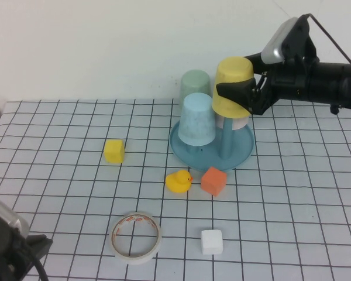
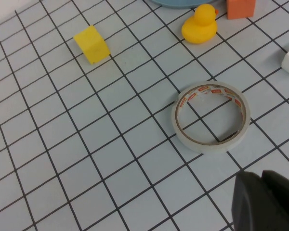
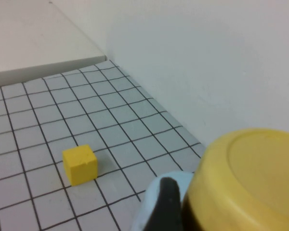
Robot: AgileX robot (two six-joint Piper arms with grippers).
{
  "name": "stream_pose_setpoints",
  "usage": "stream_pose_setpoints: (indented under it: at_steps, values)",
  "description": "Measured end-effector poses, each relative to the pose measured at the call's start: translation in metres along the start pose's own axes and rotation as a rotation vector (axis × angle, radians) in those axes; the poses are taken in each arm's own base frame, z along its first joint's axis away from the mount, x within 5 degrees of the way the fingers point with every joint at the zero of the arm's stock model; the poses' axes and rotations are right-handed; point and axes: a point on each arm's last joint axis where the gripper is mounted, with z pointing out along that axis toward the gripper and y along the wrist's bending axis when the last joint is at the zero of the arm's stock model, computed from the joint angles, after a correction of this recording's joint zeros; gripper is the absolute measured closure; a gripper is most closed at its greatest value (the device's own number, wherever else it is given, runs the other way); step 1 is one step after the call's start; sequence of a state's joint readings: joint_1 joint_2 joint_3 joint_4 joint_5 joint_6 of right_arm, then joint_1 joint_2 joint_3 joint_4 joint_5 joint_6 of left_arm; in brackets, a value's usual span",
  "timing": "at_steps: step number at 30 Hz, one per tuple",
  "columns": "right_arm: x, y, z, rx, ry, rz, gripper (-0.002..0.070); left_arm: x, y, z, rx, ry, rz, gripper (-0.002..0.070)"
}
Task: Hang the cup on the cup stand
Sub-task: Place the cup on the cup holder
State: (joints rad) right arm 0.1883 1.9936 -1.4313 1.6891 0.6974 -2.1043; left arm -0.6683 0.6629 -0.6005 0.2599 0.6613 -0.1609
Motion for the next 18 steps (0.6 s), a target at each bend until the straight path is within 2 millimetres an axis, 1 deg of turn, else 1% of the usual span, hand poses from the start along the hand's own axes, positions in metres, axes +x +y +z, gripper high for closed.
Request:
stream_pose_setpoints:
  at_steps: [4, 10, 18]
  values:
    - [0.004, -0.004, 0.004, 0.015, 0.011, 0.002, 0.0085, 0.0, 0.0, 0.0, 0.0, 0.0, 0.001, 0.0675]
    - [0.012, -0.006, 0.008, 0.015, 0.026, 0.013, 0.0085, 0.0, 0.001, 0.0, -0.007, -0.001, 0.009, 0.0675]
    - [0.014, -0.006, 0.009, 0.015, 0.029, 0.022, 0.0085, 0.0, 0.001, 0.0, -0.012, -0.002, 0.015, 0.0675]
